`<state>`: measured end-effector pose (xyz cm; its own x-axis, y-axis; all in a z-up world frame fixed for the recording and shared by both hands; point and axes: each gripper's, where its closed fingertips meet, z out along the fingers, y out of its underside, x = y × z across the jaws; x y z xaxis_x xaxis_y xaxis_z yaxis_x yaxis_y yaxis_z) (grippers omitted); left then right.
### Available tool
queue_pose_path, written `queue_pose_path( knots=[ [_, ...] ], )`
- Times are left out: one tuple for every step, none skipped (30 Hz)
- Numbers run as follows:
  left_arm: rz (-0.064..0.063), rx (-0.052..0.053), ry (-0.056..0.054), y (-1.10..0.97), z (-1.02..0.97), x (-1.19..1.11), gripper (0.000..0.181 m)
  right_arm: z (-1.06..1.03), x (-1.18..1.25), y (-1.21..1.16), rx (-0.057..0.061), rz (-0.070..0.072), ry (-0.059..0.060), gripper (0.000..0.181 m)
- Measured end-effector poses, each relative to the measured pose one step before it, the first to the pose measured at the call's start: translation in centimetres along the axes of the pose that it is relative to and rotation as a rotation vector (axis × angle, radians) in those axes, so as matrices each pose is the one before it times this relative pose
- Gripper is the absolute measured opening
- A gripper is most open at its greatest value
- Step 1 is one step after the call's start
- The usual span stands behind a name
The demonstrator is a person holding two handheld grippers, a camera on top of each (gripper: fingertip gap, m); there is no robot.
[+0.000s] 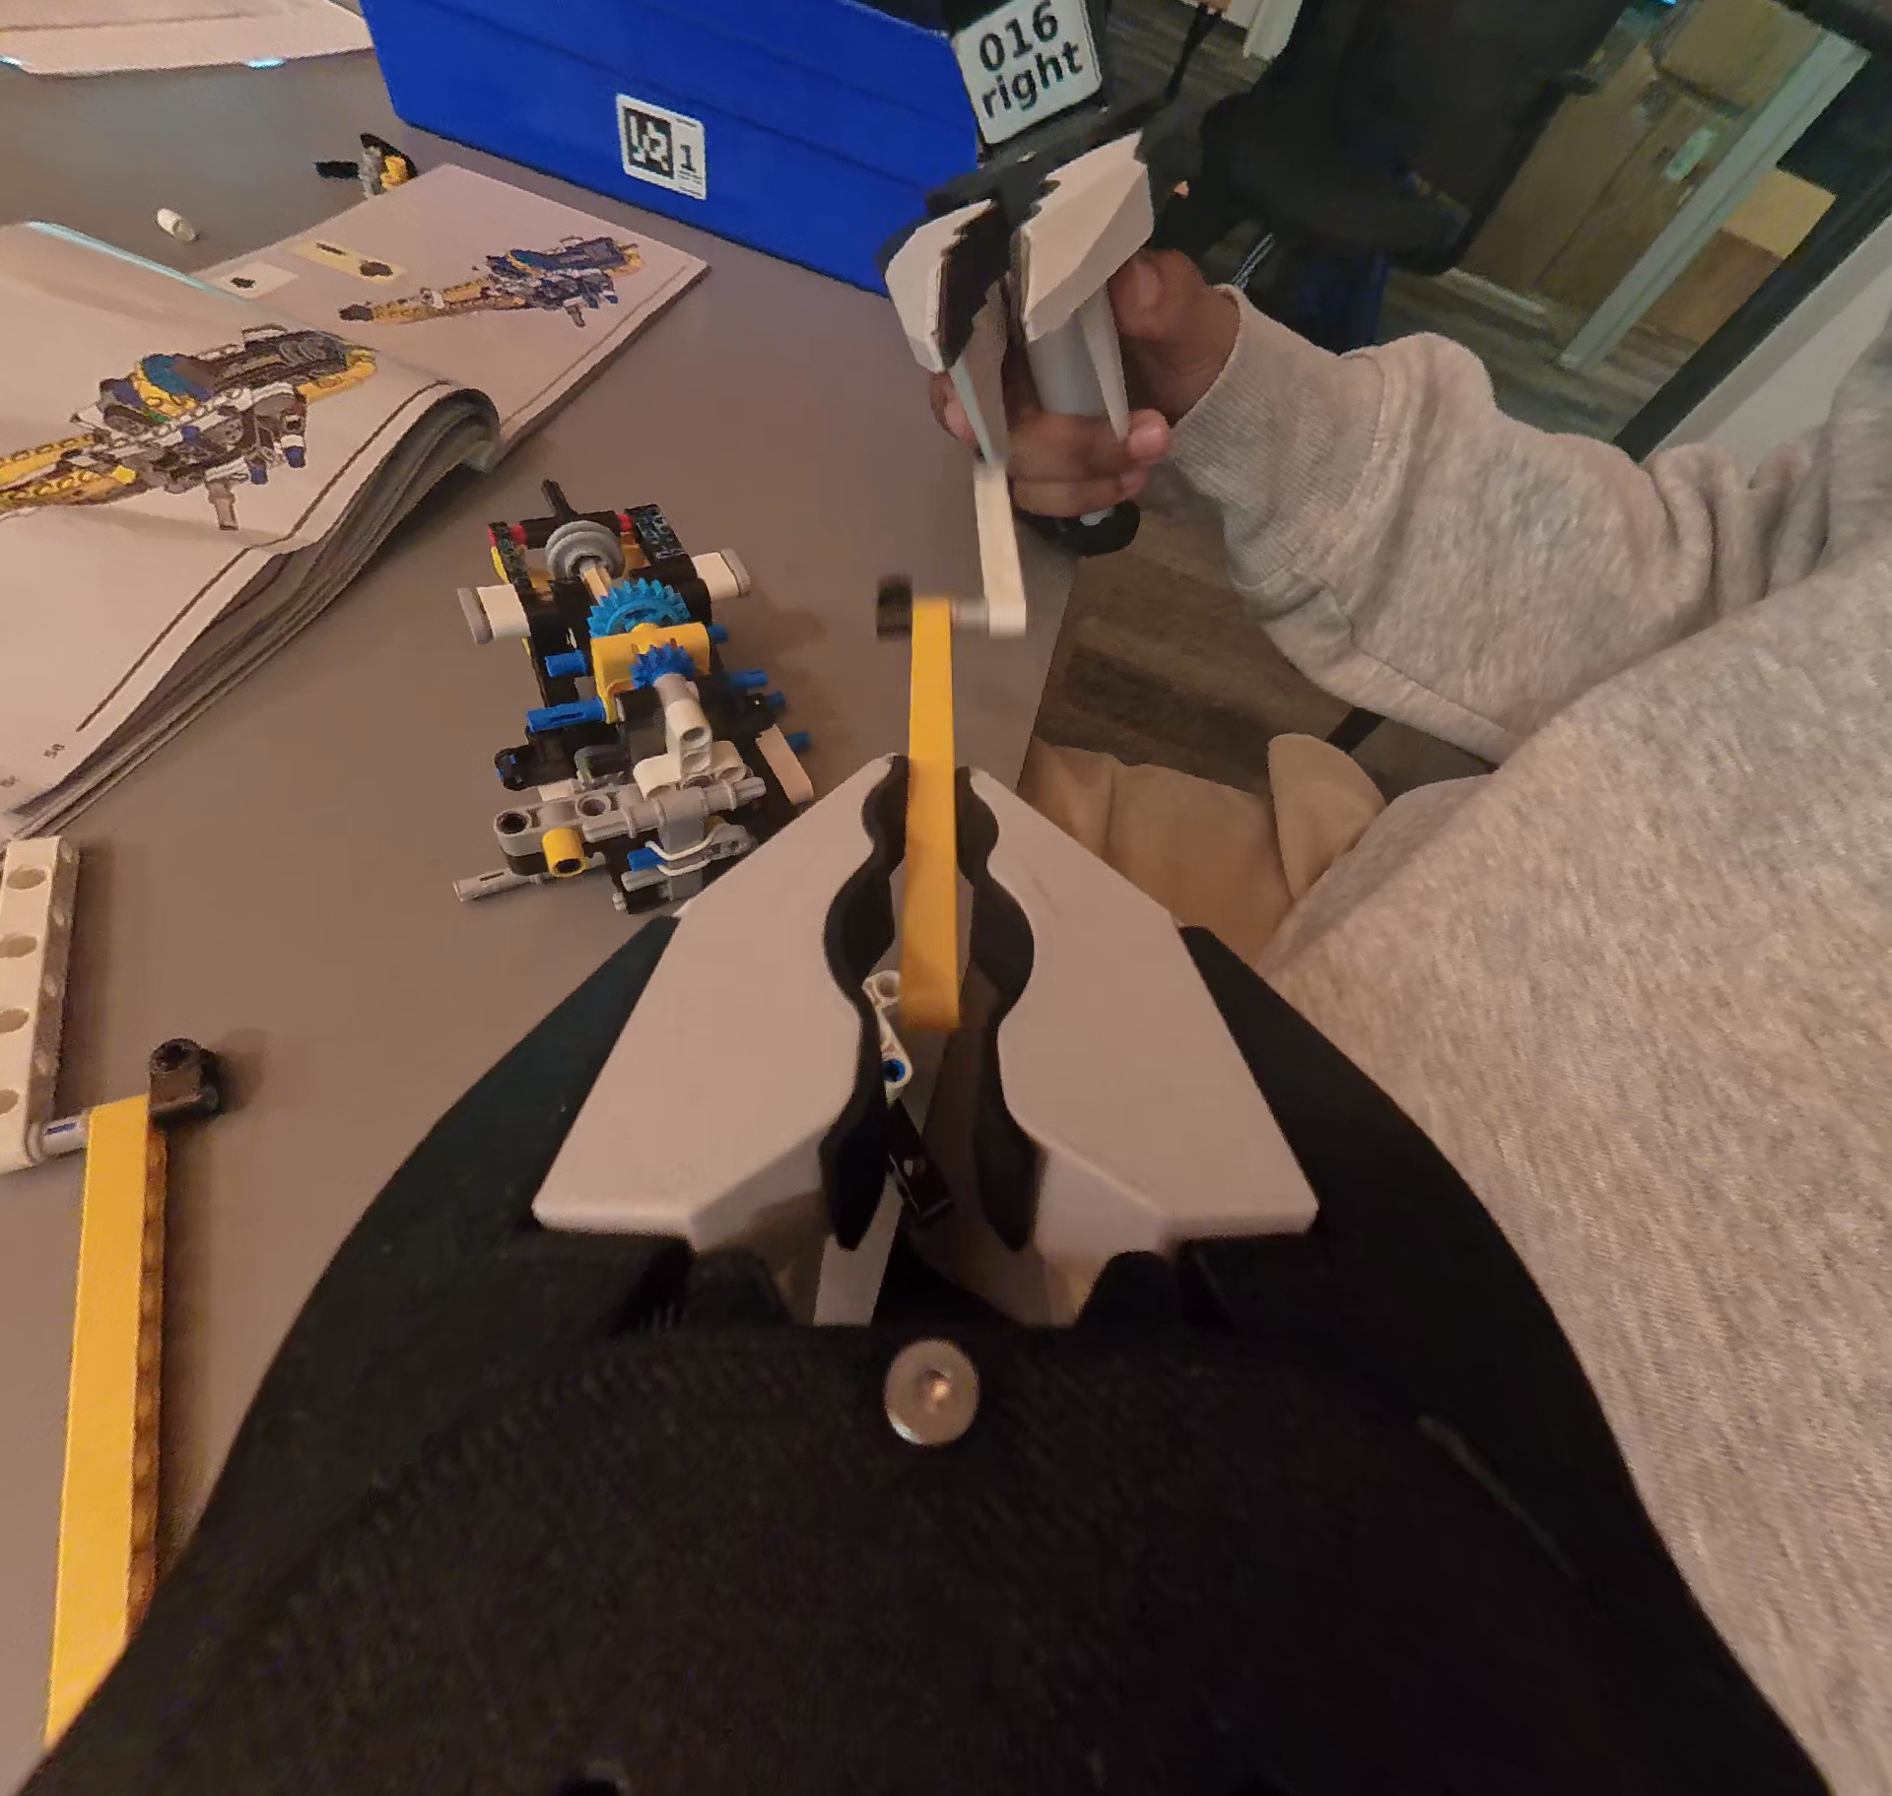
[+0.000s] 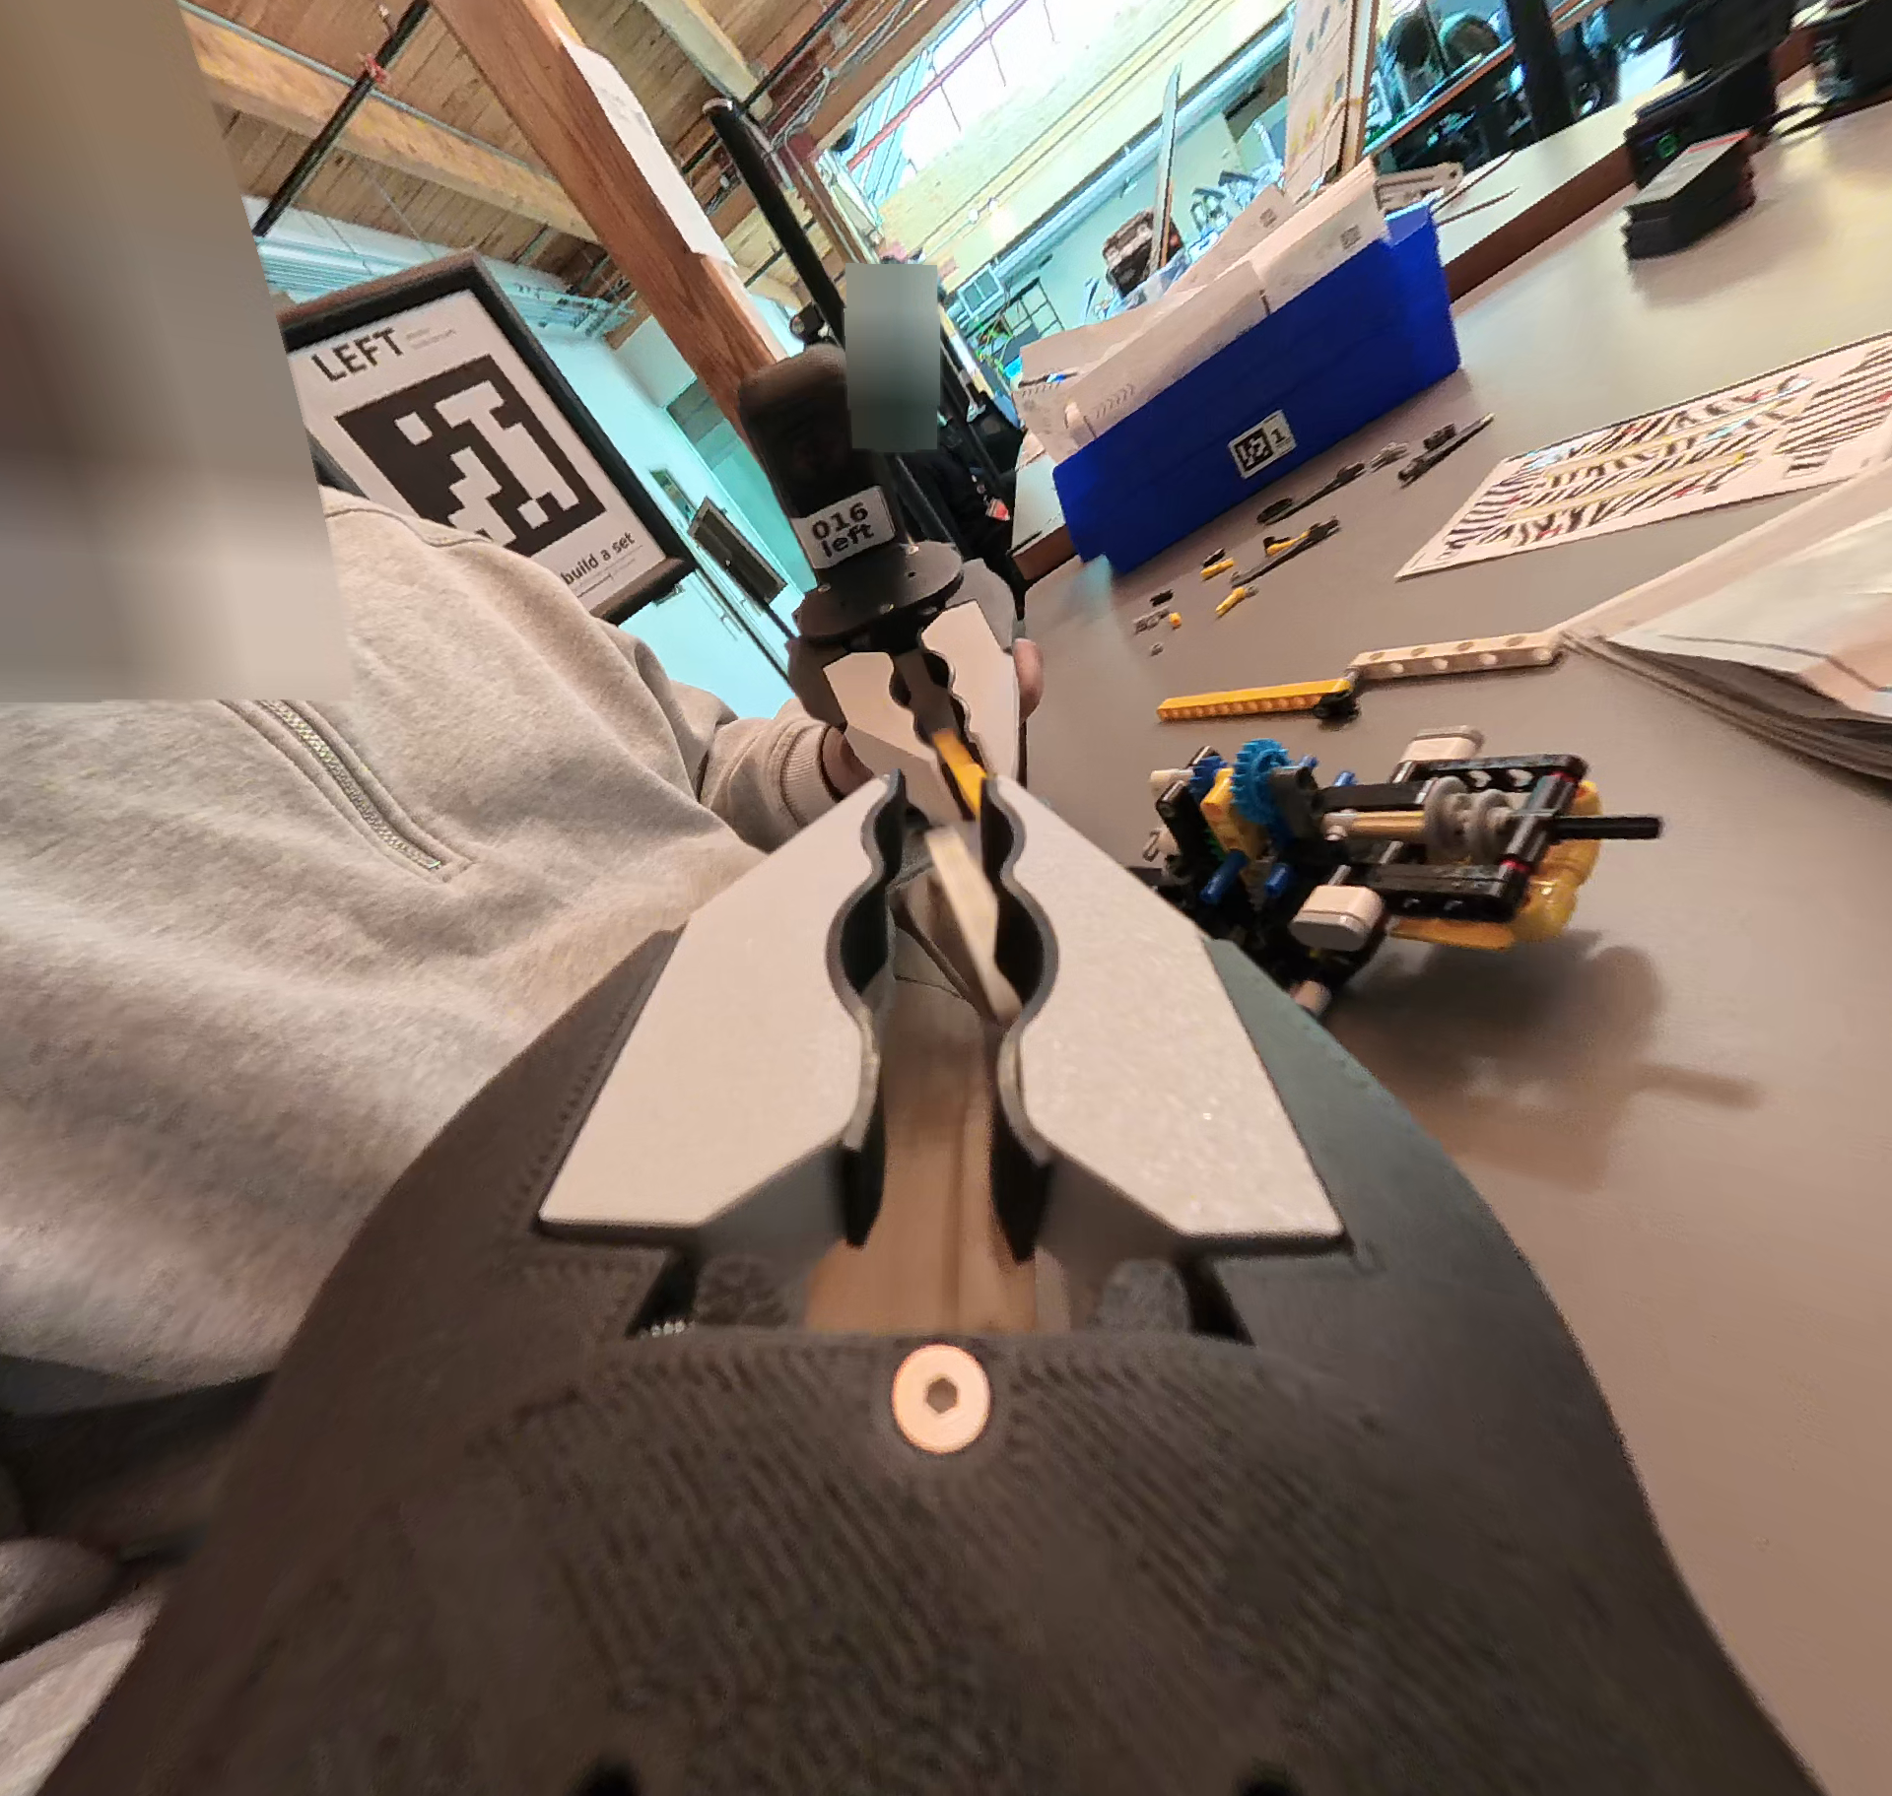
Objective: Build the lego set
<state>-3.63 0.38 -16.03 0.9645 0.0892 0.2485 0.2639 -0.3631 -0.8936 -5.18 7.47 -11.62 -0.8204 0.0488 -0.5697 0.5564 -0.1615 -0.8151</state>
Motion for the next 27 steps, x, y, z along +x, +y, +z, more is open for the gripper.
queue_pose_path(
  knots=[
    [-0.0111, 0.0061, 0.0067, -0.067, -0.083, -0.029, 0.006, -0.067, 0.029, -0.048, 0.0032, 0.0016, 0.0012, 0.012],
    [-0.0112, 0.0039, 0.0038, -0.036, -0.054, -0.070, 0.006, -0.033, 0.067, 0.005, -0.0003, -0.0014, 0.0046, 0.012],
    [-0.0098, 0.0035, 0.0009, -0.028, -0.048, -0.090, 0.006, 0.009, 0.041, 0.019, -0.0015, -0.0021, 0.0039, 0.011],
    [-0.0082, 0.0027, -0.0053, -0.016, -0.044, -0.168, 0.006, 0.039, 0.033, 0.055, -0.0027, 0.0001, 0.0023, 0.011],
    [-0.0055, 0.0059, -0.0028, -0.073, -0.050, -0.119, 0.006, 0.042, 0.035, 0.044, -0.0026, 0.0002, 0.0013, 0.011],
    [-0.0039, 0.0056, 0.0014, -0.074, -0.059, -0.027, 0.005, 0.046, 0.039, 0.036, -0.0021, 0.0003, 0.0016, 0.011],
    [-0.0050, 0.0029, 0.0000, -0.054, -0.040, -0.044, 0.005, 0.032, 0.043, 0.055, -0.0024, 0.0010, 0.0015, 0.011],
    [-0.0031, 0.0030, 0.0001, -0.050, -0.039, -0.037, 0.005, 0.024, 0.044, 0.045, -0.0024, 0.0006, 0.0017, 0.011],
    [-0.0017, 0.0043, -0.0011, -0.068, -0.033, -0.032, 0.005, 0.017, 0.042, 0.033, -0.0019, 0.0001, 0.0023, 0.012],
    [-0.0010, 0.0042, -0.0016, -0.063, -0.034, -0.035, 0.005, 0.001, 0.015, 0.031, -0.0010, 0.0003, 0.0005, 0.012],
    [-0.0008, 0.0019, -0.0014, -0.038, -0.031, -0.031, 0.005, 0.009, 0.001, 0.005, -0.0004, 0.0012, -0.0008, 0.013],
    [-0.0002, 0.0016, -0.0021, -0.026, -0.020, -0.037, 0.005, -0.002, 0.023, 0.007, -0.0003, 0.0005, 0.0009, 0.013],
    [-0.0003, 0.0024, -0.0043, -0.029, -0.034, -0.070, 0.006, -0.007, 0.026, 0.016, -0.0008, -0.0006, 0.0021, 0.013],
    [-0.0011, 0.0029, -0.0056, -0.043, -0.030, -0.102, 0.006, 0.012, 0.022, 0.017, -0.0010, -0.0009, 0.0012, 0.013],
    [-0.0030, 0.0036, -0.0056, -0.060, -0.034, -0.119, 0.006, -0.004, -0.004, 0.004, -0.0005, -0.0009, 0.0002, 0.013],
    [-0.0050, 0.0068, -0.0068, -0.102, -0.071, -0.145, 0.006, 0.015, 0.015, 0.001, -0.0006, -0.0019, 0.0016, 0.013],
    [-0.0078, 0.0118, -0.0060, -0.185, -0.107, -0.156, 0.005, 0.003, 0.024, 0.000, -0.0008, -0.0033, 0.0025, 0.013],
    [-0.0130, 0.0156, -0.0038, -0.221, -0.147, -0.165, 0.005, -0.010, 0.047, 0.006, -0.0010, -0.0037, 0.0045, 0.013],
    [-0.0186, 0.0186, 0.0011, -0.265, -0.182, -0.160, 0.005, -0.007, 0.084, -0.008, -0.0007, -0.0056, 0.0066, 0.014],
    [-0.0246, 0.0218, 0.0040, -0.299, -0.212, -0.177, 0.005, -0.017, 0.068, -0.047, 0.0010, -0.0070, 0.0070, 0.014],
    [-0.0296, 0.0246, 0.0062, -0.323, -0.236, -0.193, 0.006, -0.022, 0.047, -0.063, 0.0018, -0.0077, 0.0060, 0.015],
    [-0.0341, 0.0258, 0.0116, -0.352, -0.239, -0.158, 0.005, -0.015, 0.051, -0.062, 0.0019, -0.0091, 0.0072, 0.014],
    [-0.0361, 0.0242, 0.0173, -0.328, -0.236, -0.097, 0.005, -0.013, 0.054, -0.035, 0.0000, -0.0115, 0.0090, 0.015],
    [-0.0354, 0.0227, 0.0152, -0.298, -0.210, -0.118, 0.005, 0.013, 0.015, -0.007, -0.0017, -0.0120, 0.0062, 0.014],
    [-0.0332, 0.0206, 0.0107, -0.276, -0.193, -0.165, 0.005, 0.025, -0.001, 0.013, -0.0029, -0.0113, 0.0046, 0.015],
    [-0.0276, 0.0182, 0.0103, -0.243, -0.182, -0.123, 0.005, 0.058, 0.011, 0.041, -0.0051, -0.0124, 0.0057, 0.015],
    [-0.0219, 0.0148, 0.0081, -0.202, -0.148, -0.107, 0.005, 0.085, 0.031, 0.100, -0.0083, -0.0165, 0.0085, 0.015]
  ],
)
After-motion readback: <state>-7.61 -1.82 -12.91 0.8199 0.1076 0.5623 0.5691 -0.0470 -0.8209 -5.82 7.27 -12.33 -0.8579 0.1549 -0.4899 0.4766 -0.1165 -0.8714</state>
